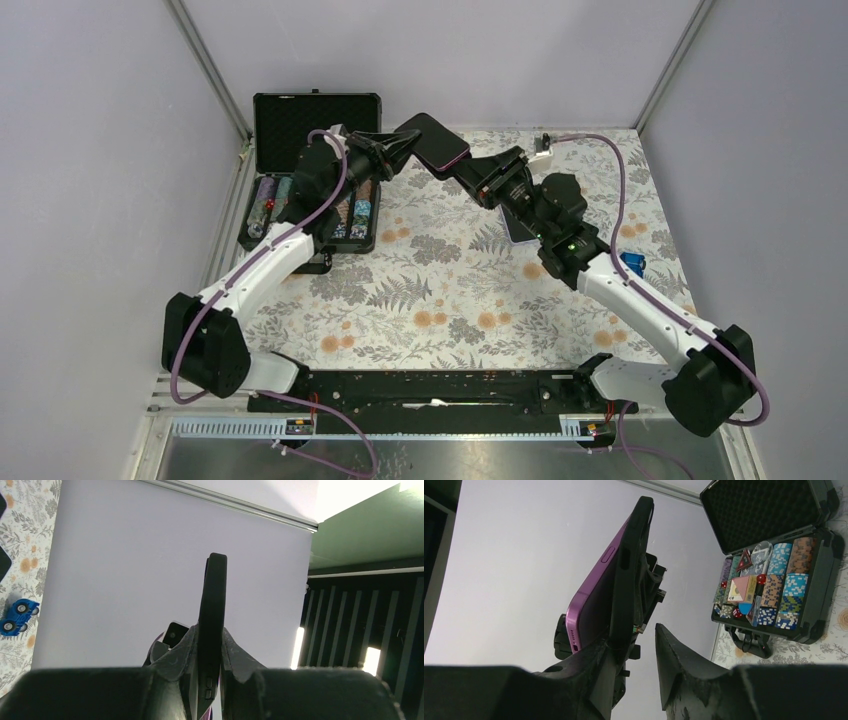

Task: Take the phone out of the phone case
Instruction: Remove the phone case from the phone.

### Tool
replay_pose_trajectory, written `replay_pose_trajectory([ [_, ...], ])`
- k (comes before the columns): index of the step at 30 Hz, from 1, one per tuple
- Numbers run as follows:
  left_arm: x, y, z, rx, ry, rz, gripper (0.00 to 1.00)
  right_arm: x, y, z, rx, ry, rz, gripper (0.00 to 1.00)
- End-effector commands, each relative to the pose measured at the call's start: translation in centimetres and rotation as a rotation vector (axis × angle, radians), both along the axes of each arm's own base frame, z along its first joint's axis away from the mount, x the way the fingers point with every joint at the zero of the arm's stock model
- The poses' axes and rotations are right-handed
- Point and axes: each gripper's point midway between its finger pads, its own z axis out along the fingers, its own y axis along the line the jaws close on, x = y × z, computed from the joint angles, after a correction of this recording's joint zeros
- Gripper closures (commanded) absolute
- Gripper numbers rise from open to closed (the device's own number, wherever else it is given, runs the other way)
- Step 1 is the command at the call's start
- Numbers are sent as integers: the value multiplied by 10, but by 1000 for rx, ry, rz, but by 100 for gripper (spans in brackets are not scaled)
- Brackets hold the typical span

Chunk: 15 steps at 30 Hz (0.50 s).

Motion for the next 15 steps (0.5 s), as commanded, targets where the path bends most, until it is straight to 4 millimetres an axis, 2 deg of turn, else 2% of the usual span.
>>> replay_pose_trajectory([
  [1,-44,-6,94,-175,-260,-88,100,5,11,-27,-28,28,37,61],
  [5,-46,-9,93,-178,-273,-87,100,-1,14,-8,49,-83,72,62],
  [7,-48,-9,92,-163,-285,-78,100,-5,13,-3,77,-116,84,66],
  [10,-49,-8,87,-131,-294,-66,100,-13,15,11,112,-179,121,77],
  [12,-50,-9,85,-101,-307,-63,99,-21,16,23,128,-230,152,90],
  [14,-50,-10,83,-41,-323,-63,90,-26,17,30,126,-254,170,100],
  [15,-51,-11,82,3,-343,-58,83,-28,15,35,132,-268,173,100],
])
